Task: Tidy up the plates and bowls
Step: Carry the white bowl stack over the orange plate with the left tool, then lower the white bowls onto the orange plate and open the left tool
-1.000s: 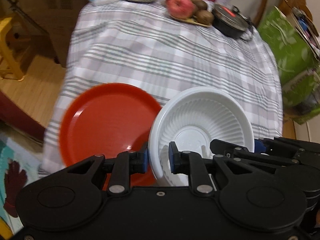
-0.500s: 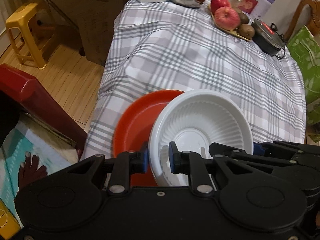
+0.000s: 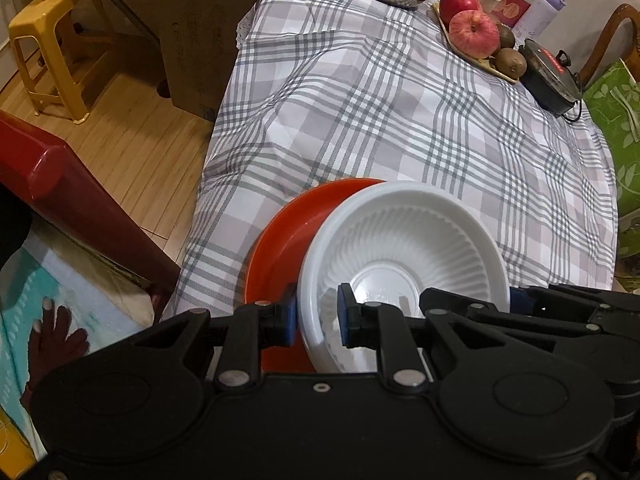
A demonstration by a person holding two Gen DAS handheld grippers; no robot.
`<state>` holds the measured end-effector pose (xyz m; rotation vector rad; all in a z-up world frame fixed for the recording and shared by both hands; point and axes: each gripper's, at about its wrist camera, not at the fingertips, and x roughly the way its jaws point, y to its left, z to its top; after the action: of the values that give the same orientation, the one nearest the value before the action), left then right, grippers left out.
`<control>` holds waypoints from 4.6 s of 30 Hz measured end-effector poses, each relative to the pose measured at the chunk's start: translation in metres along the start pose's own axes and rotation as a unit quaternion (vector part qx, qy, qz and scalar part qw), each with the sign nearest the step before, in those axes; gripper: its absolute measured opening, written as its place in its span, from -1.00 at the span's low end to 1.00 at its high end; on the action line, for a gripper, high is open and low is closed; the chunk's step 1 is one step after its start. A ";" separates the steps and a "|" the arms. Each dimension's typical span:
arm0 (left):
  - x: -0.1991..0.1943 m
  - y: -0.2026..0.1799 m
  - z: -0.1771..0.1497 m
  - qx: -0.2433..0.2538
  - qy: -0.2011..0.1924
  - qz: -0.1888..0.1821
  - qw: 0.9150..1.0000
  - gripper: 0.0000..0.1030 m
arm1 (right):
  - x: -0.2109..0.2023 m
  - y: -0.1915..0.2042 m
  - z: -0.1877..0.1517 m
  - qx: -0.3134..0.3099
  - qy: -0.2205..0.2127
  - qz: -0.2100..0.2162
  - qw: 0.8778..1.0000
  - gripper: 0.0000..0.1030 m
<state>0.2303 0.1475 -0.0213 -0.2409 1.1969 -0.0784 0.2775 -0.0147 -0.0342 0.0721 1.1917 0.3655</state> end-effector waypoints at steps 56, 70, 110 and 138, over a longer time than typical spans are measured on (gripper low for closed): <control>0.014 0.063 0.003 -0.042 -0.010 -0.010 0.999 -0.53 | 0.017 -0.058 -0.027 0.065 0.001 -0.039 0.997 -0.25; 0.020 0.041 -0.004 0.001 0.012 -0.022 1.000 -0.54 | 0.012 -0.072 -0.032 0.079 0.004 -0.034 0.996 -0.30; 0.048 -0.072 -0.038 0.108 0.003 -0.011 0.994 -0.49 | -0.030 -0.140 -0.069 0.046 -0.016 -0.071 0.996 -0.75; -0.005 -0.105 -0.106 0.116 -0.090 0.043 0.988 -0.49 | -0.091 -0.135 -0.144 0.121 -0.123 -0.084 0.981 -0.31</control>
<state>0.1374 0.0312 -0.0293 0.0080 1.0075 -0.1173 0.1486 -0.1898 -0.0398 0.2202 0.9839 0.0586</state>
